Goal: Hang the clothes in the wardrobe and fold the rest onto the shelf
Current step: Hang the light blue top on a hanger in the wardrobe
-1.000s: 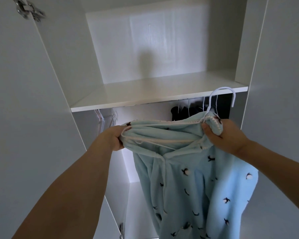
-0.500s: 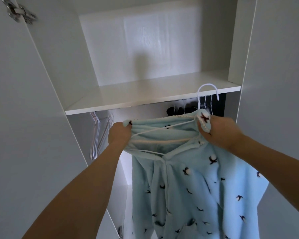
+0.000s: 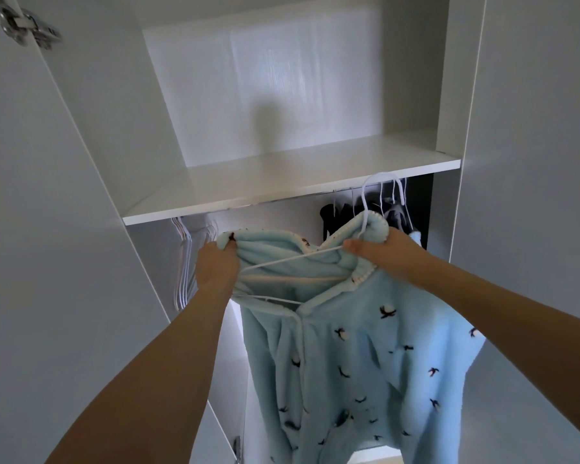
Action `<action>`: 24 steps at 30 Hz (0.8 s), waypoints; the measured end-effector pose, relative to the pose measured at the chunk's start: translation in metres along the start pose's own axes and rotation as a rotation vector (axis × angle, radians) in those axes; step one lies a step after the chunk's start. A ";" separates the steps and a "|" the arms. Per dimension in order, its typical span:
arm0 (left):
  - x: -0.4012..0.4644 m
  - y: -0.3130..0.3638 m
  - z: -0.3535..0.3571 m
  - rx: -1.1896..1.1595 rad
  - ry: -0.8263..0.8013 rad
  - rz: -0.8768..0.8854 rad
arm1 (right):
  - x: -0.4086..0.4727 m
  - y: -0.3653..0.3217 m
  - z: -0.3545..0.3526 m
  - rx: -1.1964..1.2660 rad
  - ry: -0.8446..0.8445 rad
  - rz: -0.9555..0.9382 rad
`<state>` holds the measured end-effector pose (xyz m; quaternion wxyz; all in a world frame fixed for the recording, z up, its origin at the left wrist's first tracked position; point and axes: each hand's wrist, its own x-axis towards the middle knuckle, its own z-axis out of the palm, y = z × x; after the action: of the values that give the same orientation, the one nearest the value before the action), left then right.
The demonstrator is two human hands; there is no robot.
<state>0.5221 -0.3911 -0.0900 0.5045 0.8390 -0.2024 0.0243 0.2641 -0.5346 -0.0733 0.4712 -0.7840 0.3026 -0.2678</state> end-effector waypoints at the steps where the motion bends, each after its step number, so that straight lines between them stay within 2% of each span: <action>1: 0.001 -0.004 -0.001 -0.021 -0.034 -0.011 | 0.000 0.001 -0.001 0.009 0.042 0.000; 4: 0.001 -0.018 -0.007 -0.077 -0.143 -0.082 | 0.000 0.004 -0.006 0.102 0.045 0.000; 7: -0.001 -0.028 -0.009 -0.079 -0.160 -0.084 | 0.000 0.006 -0.012 0.066 0.049 -0.007; 10: -0.007 -0.020 -0.010 -0.003 -0.110 -0.020 | -0.001 0.005 -0.012 -0.169 0.038 -0.042; 13: -0.009 -0.005 -0.010 -0.023 -0.074 0.007 | -0.005 0.003 -0.006 -0.446 0.004 -0.083; 17: -0.020 0.031 -0.006 -0.290 -0.098 0.017 | -0.006 -0.005 0.008 -0.635 -0.065 -0.098; 19: -0.036 0.057 0.000 -0.347 -0.166 0.040 | -0.003 -0.010 0.021 -0.642 -0.068 -0.094; 21: -0.053 0.077 0.007 -0.386 -0.298 0.061 | 0.001 -0.015 0.027 -0.491 -0.007 -0.066; 24: -0.075 0.093 -0.002 -0.406 -0.641 0.099 | 0.005 -0.021 0.017 -0.264 0.123 -0.047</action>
<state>0.4198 -0.4043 -0.0294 0.5698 0.6763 -0.3907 -0.2556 0.2840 -0.5205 -0.0610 0.3382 -0.8281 0.3452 -0.2840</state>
